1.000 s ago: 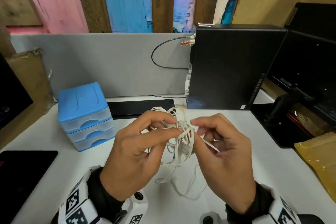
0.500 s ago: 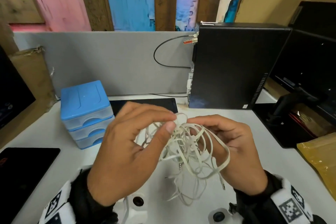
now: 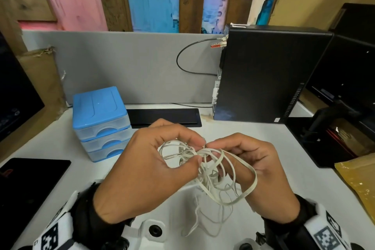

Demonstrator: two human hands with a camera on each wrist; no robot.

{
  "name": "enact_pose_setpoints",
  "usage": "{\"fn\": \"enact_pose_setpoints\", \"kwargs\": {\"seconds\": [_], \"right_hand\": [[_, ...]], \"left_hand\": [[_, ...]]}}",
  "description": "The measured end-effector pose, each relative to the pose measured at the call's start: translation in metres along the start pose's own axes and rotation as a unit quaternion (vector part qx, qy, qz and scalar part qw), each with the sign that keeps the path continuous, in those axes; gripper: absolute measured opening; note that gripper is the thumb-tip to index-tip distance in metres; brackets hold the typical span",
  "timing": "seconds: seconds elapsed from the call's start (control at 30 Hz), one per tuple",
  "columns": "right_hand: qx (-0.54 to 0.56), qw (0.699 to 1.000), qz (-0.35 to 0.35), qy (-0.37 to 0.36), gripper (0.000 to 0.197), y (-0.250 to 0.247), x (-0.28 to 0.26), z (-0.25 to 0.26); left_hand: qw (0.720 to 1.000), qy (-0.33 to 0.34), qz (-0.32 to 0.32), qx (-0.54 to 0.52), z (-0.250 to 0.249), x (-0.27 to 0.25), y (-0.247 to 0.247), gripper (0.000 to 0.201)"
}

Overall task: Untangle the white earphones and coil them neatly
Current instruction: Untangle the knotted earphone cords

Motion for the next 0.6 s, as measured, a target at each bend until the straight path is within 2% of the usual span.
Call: {"fn": "enact_pose_setpoints", "kwargs": {"seconds": [0.13, 0.3, 0.43, 0.6], "right_hand": [[-0.016, 1.0, 0.004, 0.003, 0.016, 0.004, -0.002, -0.002], [-0.053, 0.999, -0.01, 0.003, 0.015, 0.004, -0.002, -0.001], [-0.051, 0.998, -0.032, -0.008, 0.007, 0.0, -0.001, 0.003], [-0.063, 0.997, -0.031, -0.032, 0.013, -0.002, -0.001, 0.011]], "left_hand": [[1.0, -0.025, -0.001, 0.019, 0.002, 0.0, -0.001, 0.022], [0.999, -0.003, 0.012, 0.029, 0.0, 0.001, -0.003, 0.011], [0.997, 0.077, 0.003, 0.015, 0.001, 0.003, -0.002, 0.008], [0.979, 0.199, -0.04, 0.024, 0.001, 0.007, 0.001, 0.003]]}}
Point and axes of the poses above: each hand's wrist, its own x-axis towards the middle knuckle, its own y-axis out of the palm, z = x × y, the point moved 3 cm from there along x, towards the middle knuckle, and after that the axes turned 5 degrees about z, right-handed, at the moved point
